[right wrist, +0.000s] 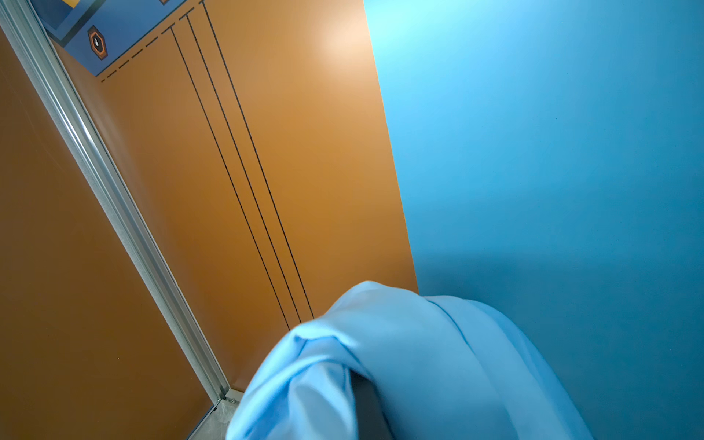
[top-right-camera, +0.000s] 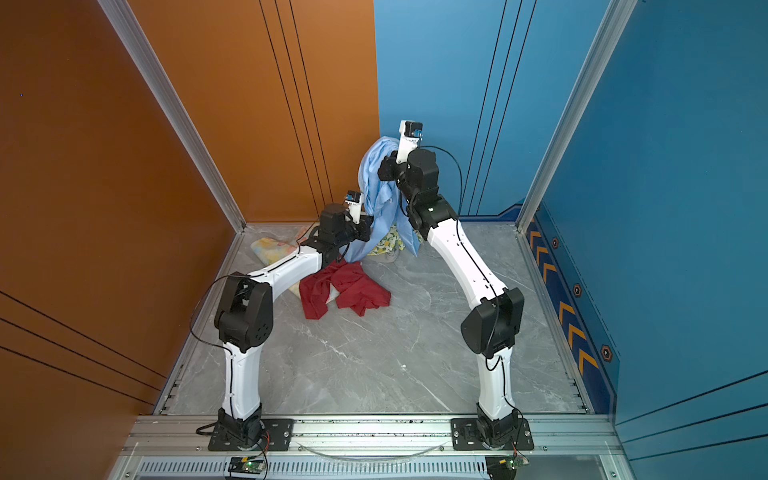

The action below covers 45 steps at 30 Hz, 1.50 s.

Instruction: Pick out a specific cloth from the pile

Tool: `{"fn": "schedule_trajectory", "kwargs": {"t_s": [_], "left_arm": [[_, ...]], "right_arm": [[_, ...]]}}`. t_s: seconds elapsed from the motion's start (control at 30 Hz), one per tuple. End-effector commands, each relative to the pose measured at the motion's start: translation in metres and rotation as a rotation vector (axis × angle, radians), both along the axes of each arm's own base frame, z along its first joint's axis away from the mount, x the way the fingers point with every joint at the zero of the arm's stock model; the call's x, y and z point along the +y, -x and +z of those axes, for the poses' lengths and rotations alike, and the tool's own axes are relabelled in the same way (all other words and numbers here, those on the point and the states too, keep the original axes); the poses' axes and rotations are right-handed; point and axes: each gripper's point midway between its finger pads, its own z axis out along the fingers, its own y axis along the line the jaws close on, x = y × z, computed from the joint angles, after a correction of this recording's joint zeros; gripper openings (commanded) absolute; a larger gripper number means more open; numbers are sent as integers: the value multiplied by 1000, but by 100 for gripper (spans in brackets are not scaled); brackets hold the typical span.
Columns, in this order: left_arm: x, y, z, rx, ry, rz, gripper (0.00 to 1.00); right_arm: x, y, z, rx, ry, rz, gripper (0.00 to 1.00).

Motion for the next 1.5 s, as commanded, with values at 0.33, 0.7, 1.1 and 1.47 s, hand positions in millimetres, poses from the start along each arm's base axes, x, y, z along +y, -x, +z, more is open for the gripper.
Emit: {"fn": "schedule_trajectory", "kwargs": {"t_s": [0.33,0.7,1.1,1.47], "left_arm": [[16,23,54,67,110,-54,0],[6,41,147,-41,248,-151,0],[-17,53,221,-100,313,-229,0],[-66,74,245,-87,304,-338,0]], "right_arm": [[-72,48,57,-178,-126,-78,0],[-88,27,-16,-33,-53,-131,0],[-84,18,-45,25,10,-117,0],[-142,45,-4,-19,22,-234,0]]}}
